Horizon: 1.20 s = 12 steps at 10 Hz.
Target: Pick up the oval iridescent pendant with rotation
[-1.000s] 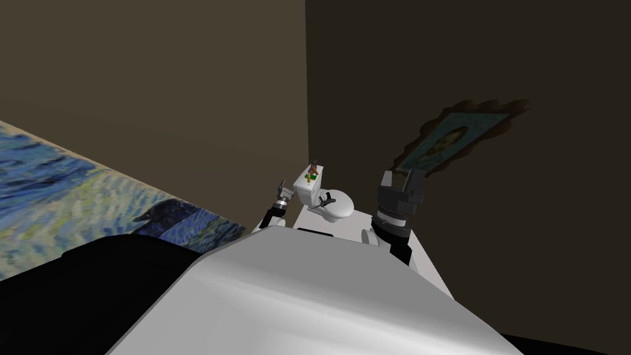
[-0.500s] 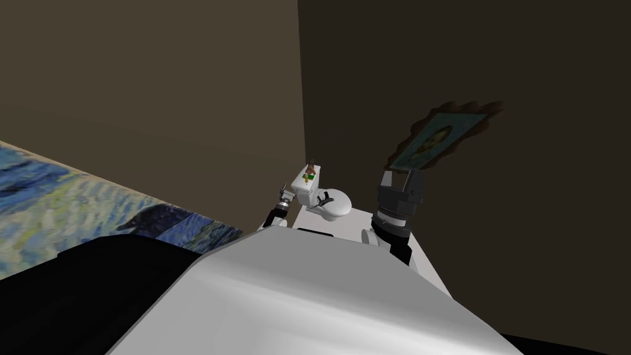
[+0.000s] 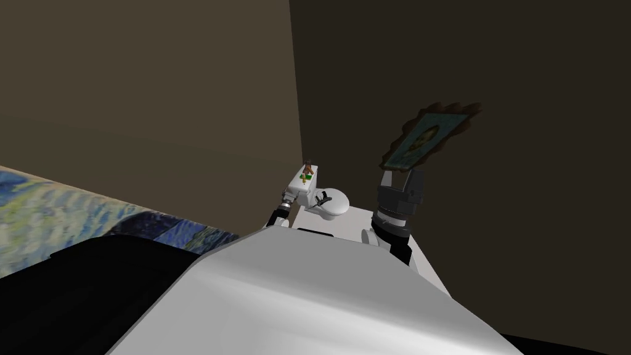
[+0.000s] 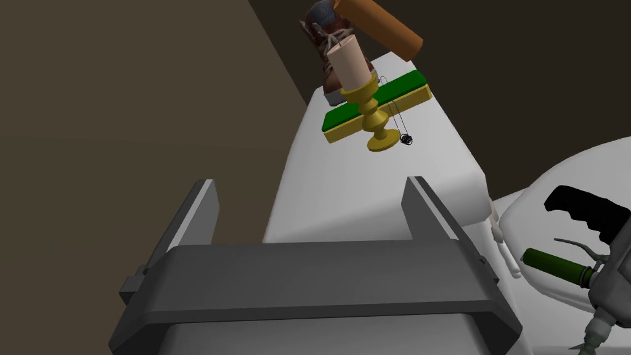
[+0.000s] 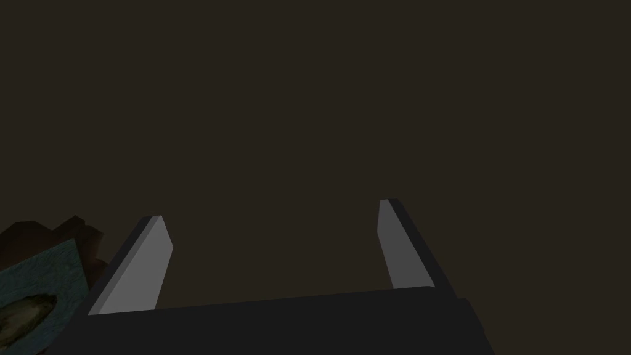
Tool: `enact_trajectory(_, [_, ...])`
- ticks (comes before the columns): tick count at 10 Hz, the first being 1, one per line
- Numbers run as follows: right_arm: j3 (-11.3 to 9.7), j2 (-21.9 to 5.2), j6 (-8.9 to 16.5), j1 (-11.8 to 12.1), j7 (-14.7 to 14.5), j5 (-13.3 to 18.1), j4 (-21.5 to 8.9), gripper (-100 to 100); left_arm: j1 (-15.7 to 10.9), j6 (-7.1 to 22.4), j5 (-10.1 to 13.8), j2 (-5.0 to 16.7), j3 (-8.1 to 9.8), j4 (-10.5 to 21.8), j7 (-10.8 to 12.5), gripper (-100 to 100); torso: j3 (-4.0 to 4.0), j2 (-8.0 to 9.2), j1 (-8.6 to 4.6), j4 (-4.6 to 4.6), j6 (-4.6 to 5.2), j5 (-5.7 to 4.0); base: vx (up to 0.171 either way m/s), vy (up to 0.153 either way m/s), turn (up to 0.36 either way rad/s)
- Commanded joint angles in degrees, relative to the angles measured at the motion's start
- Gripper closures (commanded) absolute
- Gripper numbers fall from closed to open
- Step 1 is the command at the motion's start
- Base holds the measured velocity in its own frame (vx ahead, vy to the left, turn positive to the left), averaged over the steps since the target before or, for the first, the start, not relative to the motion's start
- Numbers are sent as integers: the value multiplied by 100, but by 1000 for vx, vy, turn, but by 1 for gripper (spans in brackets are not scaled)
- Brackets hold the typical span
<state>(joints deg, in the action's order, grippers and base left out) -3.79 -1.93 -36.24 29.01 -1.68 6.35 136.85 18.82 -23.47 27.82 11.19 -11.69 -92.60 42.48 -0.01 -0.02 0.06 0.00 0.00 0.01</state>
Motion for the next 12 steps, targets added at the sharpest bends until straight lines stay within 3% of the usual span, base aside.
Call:
enact_trajectory(1, [0, 0, 0, 0, 0, 0, 0, 0, -68, -52, 71, 4, -25, 190, 112, -100, 0, 0, 0, 0, 0, 0, 4, 15, -48])
enact_trajectory(4, [0, 0, 0, 0, 0, 0, 0, 0, -365, -240, 378, -3, -113, 770, 467, -100, -2, -3, 5, -1, -1, 1, 11, 26, -131])
enact_trajectory(8, [0, 0, 0, 1, 0, 0, 0, 0, -565, -381, 555, -5, -157, 1198, 649, -100, -5, -8, 6, -2, -2, 1, 17, 29, -77])
enact_trajectory(12, [1, 0, 0, 1, 0, 0, 0, 0, -943, -673, 839, -92, -217, 1854, 897, -100, -5, -8, 13, -2, -3, 3, 21, 45, -108])
